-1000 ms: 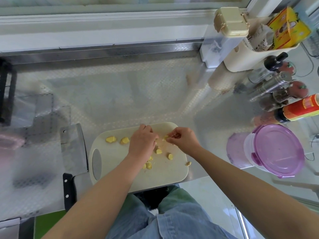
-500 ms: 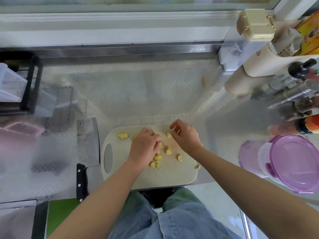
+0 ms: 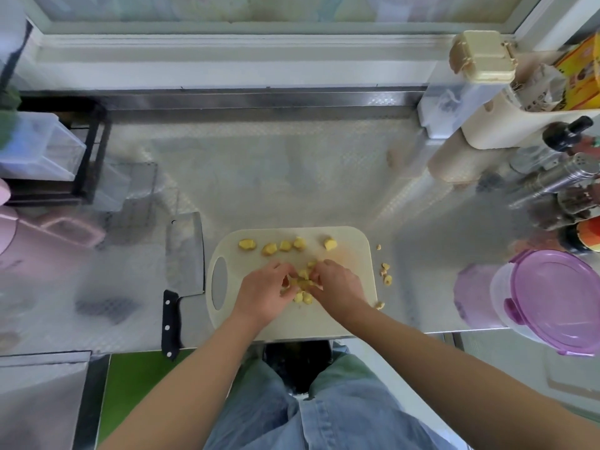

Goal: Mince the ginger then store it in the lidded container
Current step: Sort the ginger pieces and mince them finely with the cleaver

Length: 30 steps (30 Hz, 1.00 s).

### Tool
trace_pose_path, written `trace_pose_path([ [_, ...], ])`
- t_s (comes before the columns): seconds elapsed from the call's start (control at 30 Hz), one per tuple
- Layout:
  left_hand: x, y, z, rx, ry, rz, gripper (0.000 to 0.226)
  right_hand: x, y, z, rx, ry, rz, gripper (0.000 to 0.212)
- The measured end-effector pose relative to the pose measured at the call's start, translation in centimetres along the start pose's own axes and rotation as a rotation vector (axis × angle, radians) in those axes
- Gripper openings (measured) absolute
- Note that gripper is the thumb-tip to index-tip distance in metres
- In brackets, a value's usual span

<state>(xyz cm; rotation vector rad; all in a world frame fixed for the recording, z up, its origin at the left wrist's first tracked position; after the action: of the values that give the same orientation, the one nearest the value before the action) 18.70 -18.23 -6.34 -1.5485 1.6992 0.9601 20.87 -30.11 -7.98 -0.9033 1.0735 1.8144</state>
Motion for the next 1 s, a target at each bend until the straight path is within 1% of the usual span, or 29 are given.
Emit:
trace_pose_path([
  [0.13,0.4,0.8,0.5,-0.040,-0.015,0.020,0.015,0.6,0.0,0.0,0.035,-0.101,-0.017,0.017],
  [0.2,0.4,1.0,0.5,-0.046,-0.023,0.017,0.015,0.6,0.0,-0.3,0.055,-0.193,-0.020,0.012],
  [0.3,0.1,1.1,0.3,-0.049,0.010,-0.004,0.017,-0.1,0.1,-1.5,0.099,-0.360,-0.051,0.016],
  [0.4,0.0,0.8,0.0,-0.054,0.091,-0.010,0.015,-0.9,0.3,-2.3,0.091,-0.442,-0.049,0.020],
  [0.57,0.4,-0.1,-0.5,-0.125,0.277,-0.014,0.005,-1.7,0.4,-2.6,0.078,-0.551,-0.054,0.020],
  [0.8,0.8,-0.4,-0.2,-0.221,0.406,0.008,0.010,-1.3,0.7,-2.1,0.075,-0.679,0.022,0.022],
  [0.93,1.0,-0.4,-0.3,-0.288,0.527,0.001,0.012,-1.0,0.7,-2.8,0.144,-0.741,-0.003,0.023],
  [1.0,1.3,-0.4,-0.2,-0.319,0.556,0.024,0.017,-1.0,0.7,-2.8,0.156,-0.758,0.003,0.022],
])
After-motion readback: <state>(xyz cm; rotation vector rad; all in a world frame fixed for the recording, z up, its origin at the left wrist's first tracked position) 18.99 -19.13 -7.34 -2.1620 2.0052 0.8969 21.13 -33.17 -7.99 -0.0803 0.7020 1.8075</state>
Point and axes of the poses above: each hand's wrist, its own y-axis away from the middle knuckle, its own x-axis out of the palm, z = x × y, the point moved 10 cm from there along -y, towards the middle knuckle, and after that the axes turned 7 degrees about -z, right-handed, at the moved point
